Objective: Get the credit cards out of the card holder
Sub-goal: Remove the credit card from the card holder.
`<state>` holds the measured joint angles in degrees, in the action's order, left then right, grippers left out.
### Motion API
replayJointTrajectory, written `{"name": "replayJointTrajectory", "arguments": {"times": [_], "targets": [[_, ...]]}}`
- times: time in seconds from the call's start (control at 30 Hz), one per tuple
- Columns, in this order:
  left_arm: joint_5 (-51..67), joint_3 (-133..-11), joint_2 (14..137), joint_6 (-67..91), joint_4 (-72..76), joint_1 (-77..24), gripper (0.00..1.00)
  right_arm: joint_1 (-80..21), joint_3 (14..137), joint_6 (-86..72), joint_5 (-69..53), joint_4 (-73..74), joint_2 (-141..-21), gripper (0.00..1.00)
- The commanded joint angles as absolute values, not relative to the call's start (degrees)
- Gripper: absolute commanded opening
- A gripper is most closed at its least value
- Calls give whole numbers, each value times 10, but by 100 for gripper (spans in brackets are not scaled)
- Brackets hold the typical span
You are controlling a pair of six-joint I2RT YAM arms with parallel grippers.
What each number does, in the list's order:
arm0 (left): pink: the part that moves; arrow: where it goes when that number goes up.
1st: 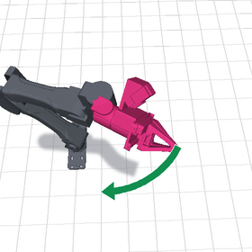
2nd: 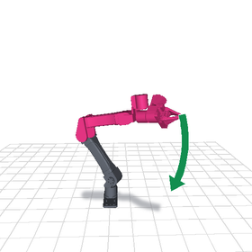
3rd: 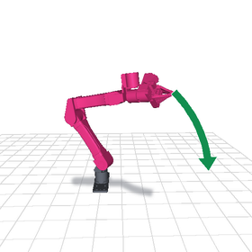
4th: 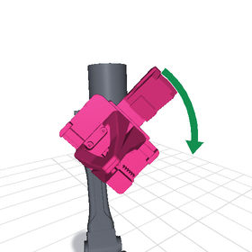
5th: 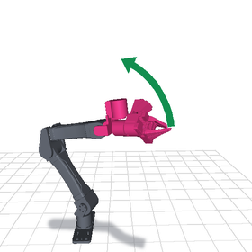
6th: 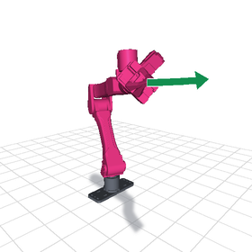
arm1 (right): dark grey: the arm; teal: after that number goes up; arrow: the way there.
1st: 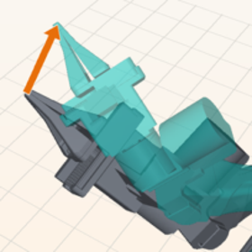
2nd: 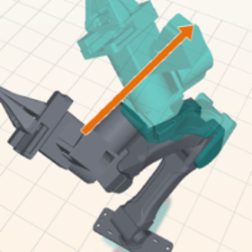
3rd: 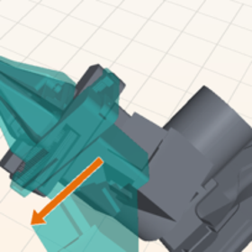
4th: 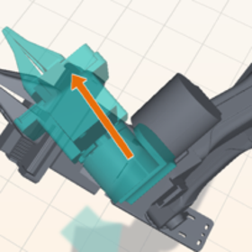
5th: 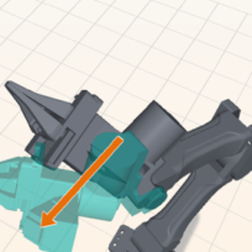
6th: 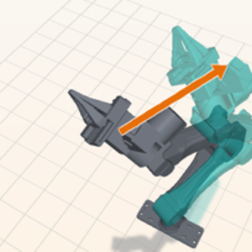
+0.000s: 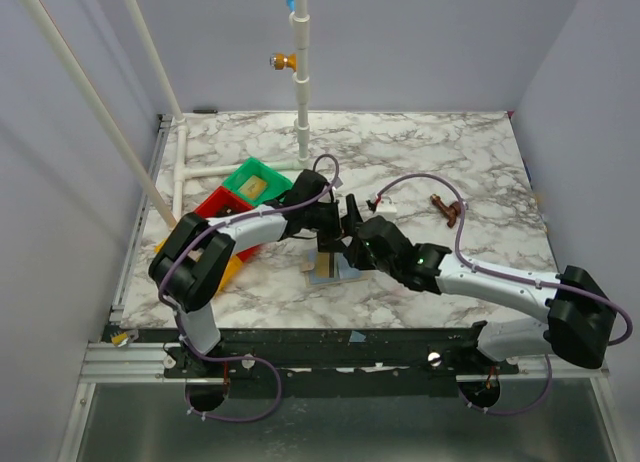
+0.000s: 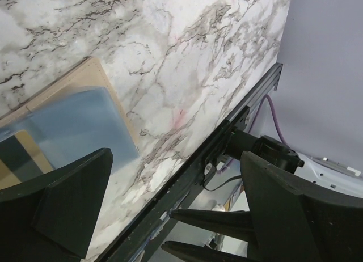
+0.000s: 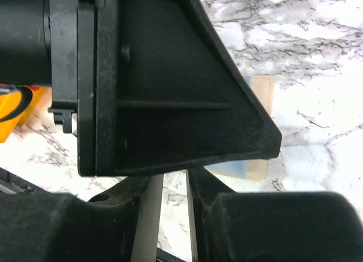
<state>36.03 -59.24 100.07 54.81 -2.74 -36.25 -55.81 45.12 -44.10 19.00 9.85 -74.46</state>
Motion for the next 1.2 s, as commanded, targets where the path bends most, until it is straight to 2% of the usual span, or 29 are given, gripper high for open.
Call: {"name": "replayJointTrajectory", "arguments": {"times": [0.0, 0.33, 0.67, 1.17], "targets": [[364, -614, 1035, 557, -29, -368, 98, -561, 431, -443, 206, 95, -748, 25], [353, -630, 1044, 544, -47, -368, 98, -560, 390, -468, 175, 20, -776, 21], [313, -637, 984, 506, -111, -343, 98, -542, 348, -495, 113, -75, -795, 21], [280, -533, 895, 473, -123, -301, 98, -463, 338, -505, -16, -156, -849, 21]]}}
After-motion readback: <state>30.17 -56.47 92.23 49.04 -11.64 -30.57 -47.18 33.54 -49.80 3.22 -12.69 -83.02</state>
